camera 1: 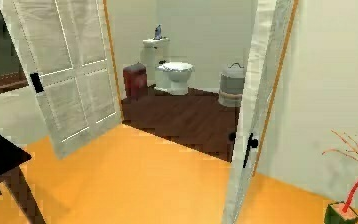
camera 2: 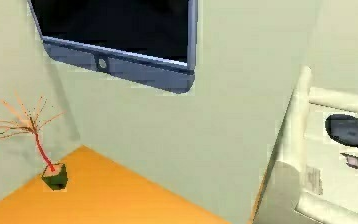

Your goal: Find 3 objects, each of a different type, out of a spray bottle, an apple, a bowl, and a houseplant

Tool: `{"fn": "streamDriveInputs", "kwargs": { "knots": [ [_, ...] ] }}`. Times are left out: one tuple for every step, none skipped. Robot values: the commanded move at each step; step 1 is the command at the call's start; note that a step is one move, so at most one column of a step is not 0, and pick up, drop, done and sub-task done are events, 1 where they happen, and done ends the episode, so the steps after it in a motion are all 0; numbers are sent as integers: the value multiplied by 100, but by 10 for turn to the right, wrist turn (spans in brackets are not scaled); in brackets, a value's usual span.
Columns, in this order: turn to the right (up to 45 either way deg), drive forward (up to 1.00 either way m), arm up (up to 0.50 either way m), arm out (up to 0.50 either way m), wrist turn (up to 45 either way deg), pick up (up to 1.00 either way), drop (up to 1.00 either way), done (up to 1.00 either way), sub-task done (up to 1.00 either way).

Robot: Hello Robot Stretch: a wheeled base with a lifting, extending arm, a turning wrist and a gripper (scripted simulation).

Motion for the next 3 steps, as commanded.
{"fn": "streamDriveInputs", "kwargs": {
  "knots": [
    [360, 0, 0, 0, 0, 0, 0, 0, 0],
    [0, 35, 0, 0, 0, 0, 0, 0, 0],
    [180, 0, 0, 0, 0, 0, 0, 0, 0]
  ]
}}
